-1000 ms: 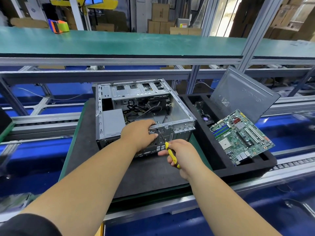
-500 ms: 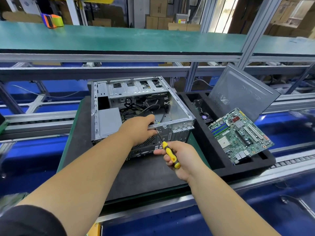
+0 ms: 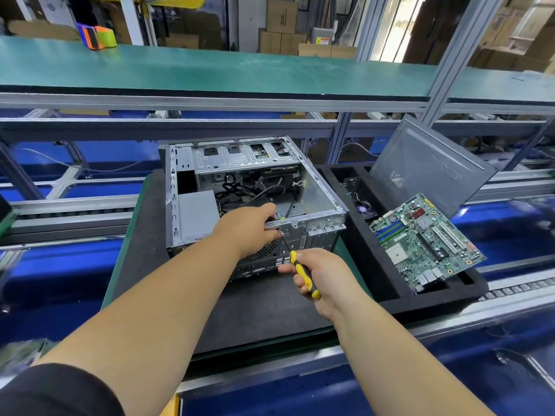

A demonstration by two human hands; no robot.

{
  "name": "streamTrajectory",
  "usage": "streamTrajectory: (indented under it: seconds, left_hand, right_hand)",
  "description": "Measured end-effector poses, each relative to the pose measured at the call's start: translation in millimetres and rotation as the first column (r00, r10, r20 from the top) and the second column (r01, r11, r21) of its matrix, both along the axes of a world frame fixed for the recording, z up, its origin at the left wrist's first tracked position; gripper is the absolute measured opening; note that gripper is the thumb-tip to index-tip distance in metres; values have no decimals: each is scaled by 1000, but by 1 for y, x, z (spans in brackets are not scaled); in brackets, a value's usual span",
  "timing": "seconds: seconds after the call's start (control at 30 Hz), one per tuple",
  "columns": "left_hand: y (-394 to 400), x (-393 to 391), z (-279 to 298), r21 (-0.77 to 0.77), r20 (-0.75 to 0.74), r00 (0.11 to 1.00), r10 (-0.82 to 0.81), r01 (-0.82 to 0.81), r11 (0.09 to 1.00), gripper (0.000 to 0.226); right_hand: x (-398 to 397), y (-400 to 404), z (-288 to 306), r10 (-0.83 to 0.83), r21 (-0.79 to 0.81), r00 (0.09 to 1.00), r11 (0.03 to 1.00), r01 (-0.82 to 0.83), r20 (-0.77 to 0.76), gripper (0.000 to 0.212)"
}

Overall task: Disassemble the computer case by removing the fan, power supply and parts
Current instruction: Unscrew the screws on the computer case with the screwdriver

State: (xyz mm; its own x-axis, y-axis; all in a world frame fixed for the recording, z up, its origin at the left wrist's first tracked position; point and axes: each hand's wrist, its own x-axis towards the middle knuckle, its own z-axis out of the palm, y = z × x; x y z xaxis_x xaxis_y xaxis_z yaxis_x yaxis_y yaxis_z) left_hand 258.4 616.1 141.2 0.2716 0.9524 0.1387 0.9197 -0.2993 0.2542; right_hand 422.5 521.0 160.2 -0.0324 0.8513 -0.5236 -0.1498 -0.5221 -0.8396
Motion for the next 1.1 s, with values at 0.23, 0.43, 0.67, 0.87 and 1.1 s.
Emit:
streamTrajectory:
  seconds: [0.23,0.43,0.67,0.87,1.1]
  left_hand:
    - [-2,2,0,15,-3,1000,19,-19,1000,31]
    - [-3,1,1,4,2,1000,17,-17,1000,31]
    - [-3,2,1,13,3,1000,8,-8,1000,30]
    - [-3,1,2,19,3,1000,12,-12,1000,30]
    - [-4,2,0,36,-3,1000,12,-12,999,32]
  right_hand:
    - [7,1,3,-63,-220,920,975,-26,-386,29]
    - [-1,4,-2,-18,-204,968,978,-34,-250,28]
    - [-2,2,-2,63,161,568,929,-335,820,13]
    - [-4,5,-5,101,145,557,914,-380,824,19]
    - [13,5,-2,120,-174,963,971,-164,-240,33]
